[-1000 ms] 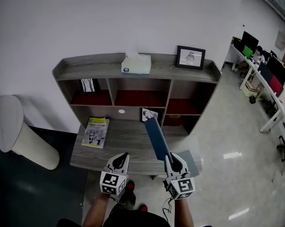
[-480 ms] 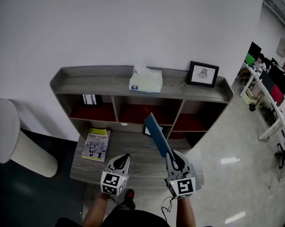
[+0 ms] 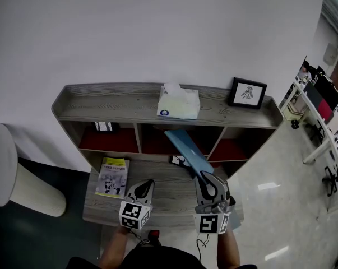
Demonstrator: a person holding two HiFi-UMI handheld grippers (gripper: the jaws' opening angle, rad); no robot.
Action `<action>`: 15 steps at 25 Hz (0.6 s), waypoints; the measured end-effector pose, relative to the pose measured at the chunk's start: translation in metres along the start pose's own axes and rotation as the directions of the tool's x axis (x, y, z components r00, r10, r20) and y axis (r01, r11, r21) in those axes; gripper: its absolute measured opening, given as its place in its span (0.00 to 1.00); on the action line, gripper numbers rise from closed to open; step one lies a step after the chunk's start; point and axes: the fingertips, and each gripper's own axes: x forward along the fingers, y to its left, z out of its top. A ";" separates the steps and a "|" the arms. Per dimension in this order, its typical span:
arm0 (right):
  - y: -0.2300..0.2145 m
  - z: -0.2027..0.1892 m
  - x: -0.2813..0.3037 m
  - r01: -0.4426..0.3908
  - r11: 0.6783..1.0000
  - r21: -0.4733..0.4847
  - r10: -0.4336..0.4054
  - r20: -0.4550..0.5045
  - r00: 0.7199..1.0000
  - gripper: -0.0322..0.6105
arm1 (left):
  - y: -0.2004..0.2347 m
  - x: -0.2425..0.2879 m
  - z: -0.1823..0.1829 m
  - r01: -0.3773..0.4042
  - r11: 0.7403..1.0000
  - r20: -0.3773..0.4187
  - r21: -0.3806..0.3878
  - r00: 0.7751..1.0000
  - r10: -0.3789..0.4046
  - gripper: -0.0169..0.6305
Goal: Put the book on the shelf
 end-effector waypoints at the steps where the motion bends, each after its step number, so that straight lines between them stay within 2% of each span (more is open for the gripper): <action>1: 0.001 0.001 0.005 0.006 0.998 -0.056 -0.006 -0.003 1.000 0.15 | 0.003 0.002 0.000 0.002 1.000 0.000 -0.001 1.000 -0.002 0.04; 7: 0.022 -0.002 0.039 0.021 0.944 -0.330 -0.031 -0.022 0.999 0.15 | 0.024 0.011 -0.001 0.006 1.000 0.000 -0.016 1.000 -0.006 0.04; 10: 0.041 -0.012 0.054 -0.003 0.926 -0.378 -0.017 -0.049 0.999 0.15 | 0.034 0.015 -0.002 0.010 1.000 -0.001 -0.020 1.000 -0.010 0.04; 15: 0.068 -0.023 0.070 -0.049 0.917 -0.396 0.020 -0.077 0.997 0.15 | 0.050 0.022 -0.003 0.021 0.999 -0.004 -0.024 1.000 -0.021 0.04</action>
